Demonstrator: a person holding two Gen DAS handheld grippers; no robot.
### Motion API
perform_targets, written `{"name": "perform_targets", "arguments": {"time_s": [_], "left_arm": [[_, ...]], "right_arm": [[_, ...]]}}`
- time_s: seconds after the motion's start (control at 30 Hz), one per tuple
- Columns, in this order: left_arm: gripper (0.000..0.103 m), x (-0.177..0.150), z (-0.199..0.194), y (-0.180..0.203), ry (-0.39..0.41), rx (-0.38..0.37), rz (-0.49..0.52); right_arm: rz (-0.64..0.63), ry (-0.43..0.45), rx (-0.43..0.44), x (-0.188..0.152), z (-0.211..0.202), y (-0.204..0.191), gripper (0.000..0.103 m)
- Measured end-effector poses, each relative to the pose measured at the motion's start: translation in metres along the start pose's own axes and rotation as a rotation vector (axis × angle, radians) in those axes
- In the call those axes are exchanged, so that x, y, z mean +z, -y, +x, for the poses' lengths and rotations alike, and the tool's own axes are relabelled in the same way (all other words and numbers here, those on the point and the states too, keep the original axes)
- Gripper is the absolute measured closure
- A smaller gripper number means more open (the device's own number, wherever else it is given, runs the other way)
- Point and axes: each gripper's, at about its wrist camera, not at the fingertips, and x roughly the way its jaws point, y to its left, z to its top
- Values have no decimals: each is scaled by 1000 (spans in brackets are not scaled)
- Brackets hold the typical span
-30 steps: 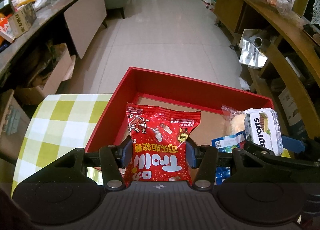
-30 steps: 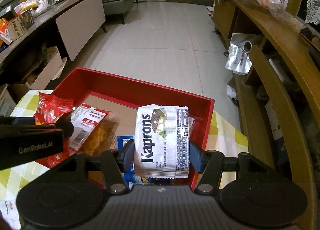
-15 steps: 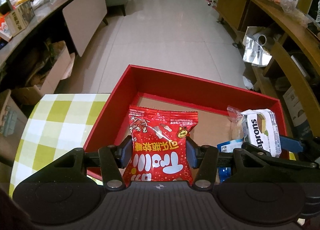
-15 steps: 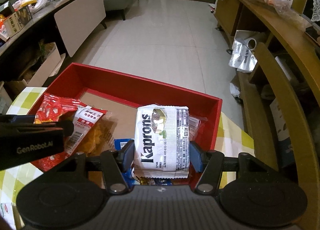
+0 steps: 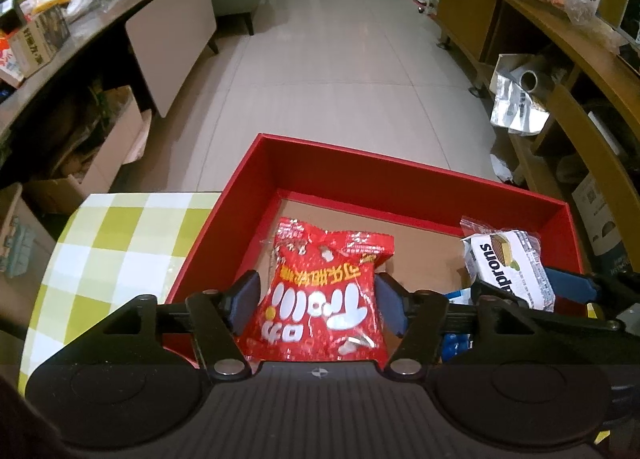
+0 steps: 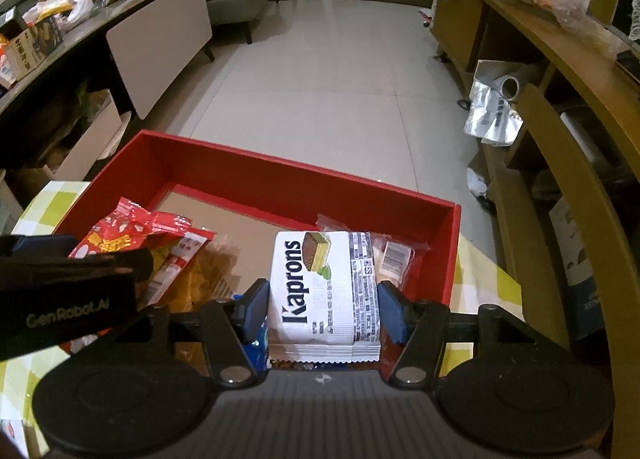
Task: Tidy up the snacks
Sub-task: 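Open both tools to drop the Trolli bag and Kaprons packet into the red box, then withdraw both tools from the red box toward the loose snacks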
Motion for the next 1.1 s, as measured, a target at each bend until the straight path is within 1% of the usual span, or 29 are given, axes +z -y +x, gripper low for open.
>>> {"name": "perform_targets", "arguments": {"time_s": [0.1,0.3,0.5,0.63,0.83,1.1], "left_arm": [[29,0,0,0,2,8,3],[27,0,-5,1,8,9,6],[26,-1,-18,-1,27,11,0],[24,-3,-28,-3,37,11,-2],[24,-6,-36,-8,43,17,-4],[24,-22,-51,-26,35,40,-11]], "right_arm": [[4,2,-5,1,0,0,32],[12,20,-16,4,-7,3,31],[11,42,-21,7,-24,0,31],[-4,46,-29,7,-33,-4,30],[-42,29,-49,3,-42,-10,30],[-100,32,-45,-10,-62,-27,30]]}}
